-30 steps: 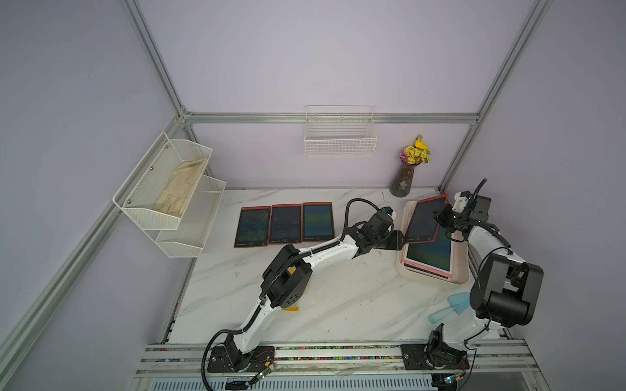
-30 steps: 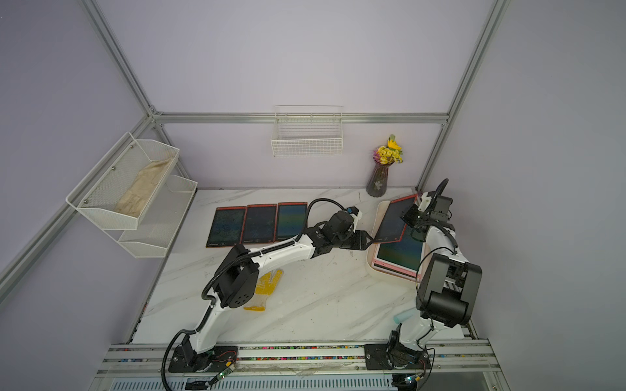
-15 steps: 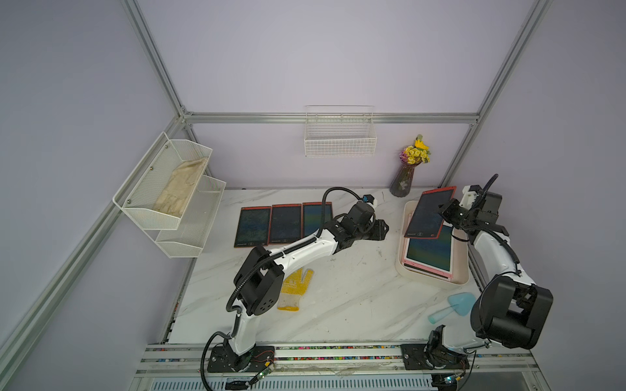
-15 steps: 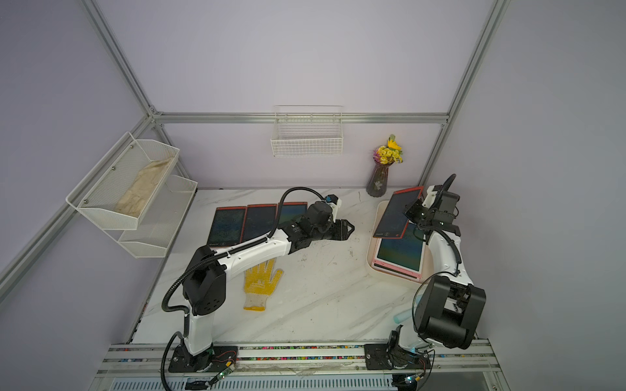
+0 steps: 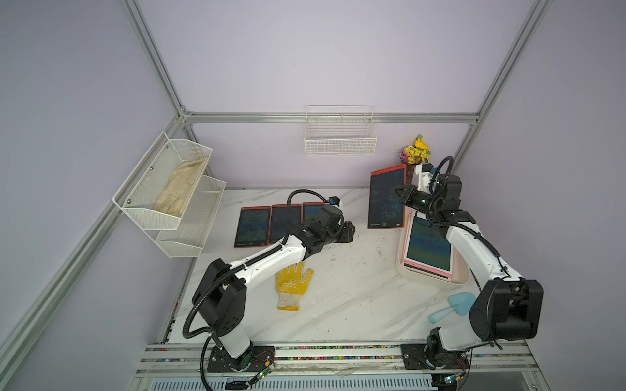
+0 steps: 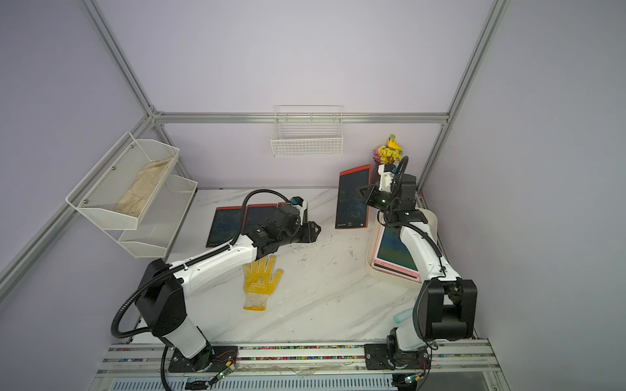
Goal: Take out the writing tablet from the storage box
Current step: Pick up the writing tablet from the storage box, then place the writing tablet at the center of the board.
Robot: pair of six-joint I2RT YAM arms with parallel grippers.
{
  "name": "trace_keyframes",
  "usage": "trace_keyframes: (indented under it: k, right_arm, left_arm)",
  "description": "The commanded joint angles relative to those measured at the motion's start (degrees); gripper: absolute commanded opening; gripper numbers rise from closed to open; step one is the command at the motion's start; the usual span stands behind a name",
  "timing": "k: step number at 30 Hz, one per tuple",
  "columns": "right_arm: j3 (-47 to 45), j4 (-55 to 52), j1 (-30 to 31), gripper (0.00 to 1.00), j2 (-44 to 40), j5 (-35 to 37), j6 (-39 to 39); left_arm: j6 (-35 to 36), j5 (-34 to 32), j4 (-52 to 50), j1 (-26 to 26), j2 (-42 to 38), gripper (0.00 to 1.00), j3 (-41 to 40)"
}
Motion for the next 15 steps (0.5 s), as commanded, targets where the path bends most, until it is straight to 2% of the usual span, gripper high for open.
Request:
trace_keyframes:
  k: [1,10,15]
  right_arm:
    - [2.72,4.78,1.95,0.00,4.14,-1.21,-0.19]
    - [5.86,8.31,4.82,0.00,13.74,-2.05,0.92]
    - [9.68,8.49,4.88,0.00,20.70,-3.65,4.89]
  left_arm:
    - [2.63,-3.42,-1.54,1.43,-6.36,0.58,-4.56]
    - [2.79,-6.34,-4.78,5.70,-15.20,0.61,-11.82]
    - [4.46,-6.88,-5.04,7.73,-16.43,0.63,-13.27]
